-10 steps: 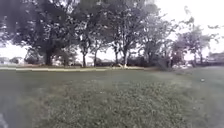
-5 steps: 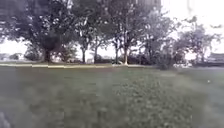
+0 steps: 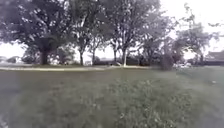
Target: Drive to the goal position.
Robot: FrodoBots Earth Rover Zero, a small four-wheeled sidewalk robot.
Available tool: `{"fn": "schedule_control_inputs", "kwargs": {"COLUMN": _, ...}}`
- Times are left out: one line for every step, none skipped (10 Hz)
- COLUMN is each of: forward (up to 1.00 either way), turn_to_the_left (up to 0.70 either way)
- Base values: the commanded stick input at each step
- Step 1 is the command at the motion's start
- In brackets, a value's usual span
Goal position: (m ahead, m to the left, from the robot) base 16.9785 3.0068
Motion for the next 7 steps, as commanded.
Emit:
{"fn": "schedule_control_inputs", "kwargs": {"forward": 0.70, "turn_to_the_left": 0.00}}
{"fn": "schedule_control_inputs", "kwargs": {"forward": 0.70, "turn_to_the_left": 0.00}}
{"fn": "schedule_control_inputs", "kwargs": {"forward": 0.70, "turn_to_the_left": 0.00}}
{"fn": "schedule_control_inputs", "kwargs": {"forward": 0.70, "turn_to_the_left": 0.00}}
{"fn": "schedule_control_inputs", "kwargs": {"forward": 0.70, "turn_to_the_left": 0.00}}
{"fn": "schedule_control_inputs", "kwargs": {"forward": 0.70, "turn_to_the_left": 0.00}}
{"fn": "schedule_control_inputs", "kwargs": {"forward": 0.70, "turn_to_the_left": 0.00}}
